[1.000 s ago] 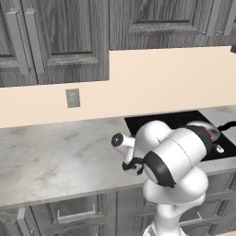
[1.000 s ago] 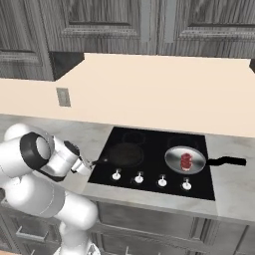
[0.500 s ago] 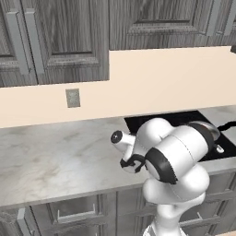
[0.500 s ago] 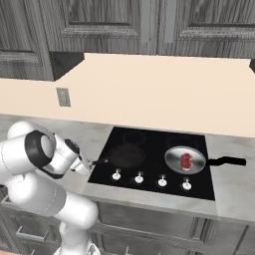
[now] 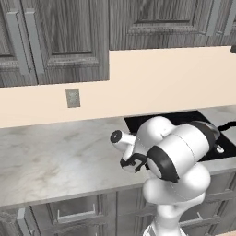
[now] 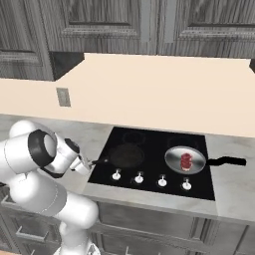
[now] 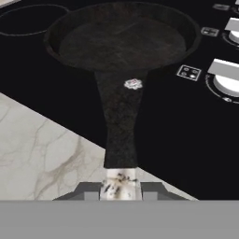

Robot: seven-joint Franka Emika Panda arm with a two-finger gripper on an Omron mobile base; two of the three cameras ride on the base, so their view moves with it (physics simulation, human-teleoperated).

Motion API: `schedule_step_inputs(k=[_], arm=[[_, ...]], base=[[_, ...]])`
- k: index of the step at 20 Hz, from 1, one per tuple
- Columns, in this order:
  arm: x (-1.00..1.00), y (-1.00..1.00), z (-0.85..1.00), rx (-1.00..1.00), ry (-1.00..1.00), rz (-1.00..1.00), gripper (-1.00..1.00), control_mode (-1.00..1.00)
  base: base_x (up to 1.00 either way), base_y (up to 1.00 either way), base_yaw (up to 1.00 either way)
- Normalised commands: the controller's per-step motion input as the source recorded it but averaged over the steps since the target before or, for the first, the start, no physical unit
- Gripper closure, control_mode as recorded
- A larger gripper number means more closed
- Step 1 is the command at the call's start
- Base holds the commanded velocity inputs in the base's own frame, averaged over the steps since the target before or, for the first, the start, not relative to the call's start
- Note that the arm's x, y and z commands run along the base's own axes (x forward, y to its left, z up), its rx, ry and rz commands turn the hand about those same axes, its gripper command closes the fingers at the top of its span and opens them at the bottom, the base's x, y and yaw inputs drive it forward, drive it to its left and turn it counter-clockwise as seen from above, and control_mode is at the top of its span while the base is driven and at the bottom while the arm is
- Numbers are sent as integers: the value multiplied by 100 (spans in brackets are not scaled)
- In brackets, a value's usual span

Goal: Place both pans onto different burners. Then place the squash and the steak on different pans.

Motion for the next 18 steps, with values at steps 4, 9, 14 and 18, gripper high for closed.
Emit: schedule_step_inputs(k=[4,9,14,18], arm=[[0,0,0,0,0,0,-100,-100],[0,0,0,0,0,0,-100,-100],[0,-1,0,0,0,0,-100,-100],[0,-11,24,4,0,0,-100,-100]], base=[[0,0,0],[0,0,0],[0,0,0],[0,0,0]])
